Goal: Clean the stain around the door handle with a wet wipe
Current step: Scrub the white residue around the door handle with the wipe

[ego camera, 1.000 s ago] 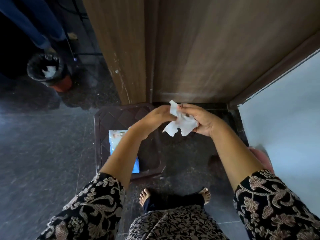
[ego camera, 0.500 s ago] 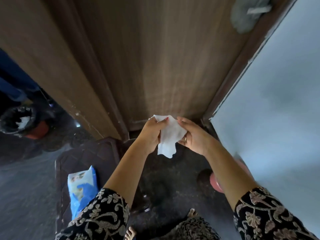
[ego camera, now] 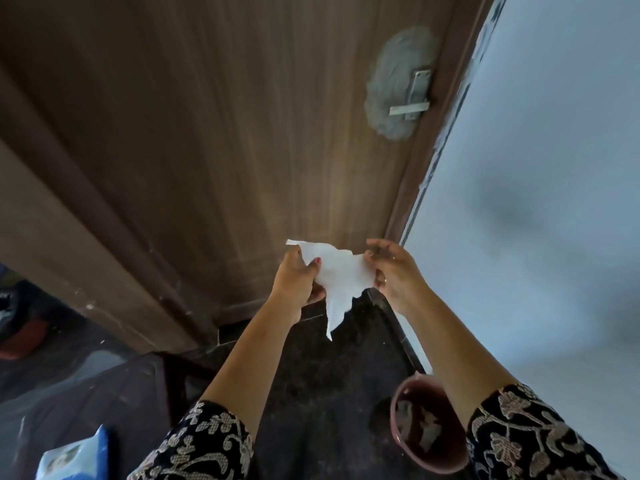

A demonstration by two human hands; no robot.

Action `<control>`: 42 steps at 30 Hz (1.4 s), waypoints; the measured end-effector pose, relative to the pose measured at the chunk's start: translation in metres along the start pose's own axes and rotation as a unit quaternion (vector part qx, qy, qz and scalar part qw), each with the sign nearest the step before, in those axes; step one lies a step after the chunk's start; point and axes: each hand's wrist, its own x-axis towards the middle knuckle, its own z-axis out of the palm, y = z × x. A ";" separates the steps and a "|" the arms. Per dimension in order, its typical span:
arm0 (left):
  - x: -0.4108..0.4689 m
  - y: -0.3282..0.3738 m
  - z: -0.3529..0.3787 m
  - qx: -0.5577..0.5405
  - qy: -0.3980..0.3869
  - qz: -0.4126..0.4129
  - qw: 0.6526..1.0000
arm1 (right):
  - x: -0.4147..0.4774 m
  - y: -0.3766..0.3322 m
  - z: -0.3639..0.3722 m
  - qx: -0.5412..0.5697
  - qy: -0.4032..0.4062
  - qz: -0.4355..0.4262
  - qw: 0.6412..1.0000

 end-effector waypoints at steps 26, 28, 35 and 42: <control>0.239 0.182 0.047 0.120 -0.163 0.228 0.953 | 0.207 -0.147 0.012 -0.114 0.061 -0.229 0.965; 0.243 0.188 0.060 -0.003 -0.203 0.089 0.975 | 0.207 -0.156 0.008 0.001 0.000 -0.191 0.982; 0.252 0.202 0.094 -0.157 -0.190 -0.100 0.964 | 0.238 -0.173 0.002 0.082 -0.005 -0.057 0.995; 0.260 0.213 0.110 0.009 -0.167 0.116 0.979 | 0.255 -0.201 -0.030 0.029 -0.080 -0.173 0.981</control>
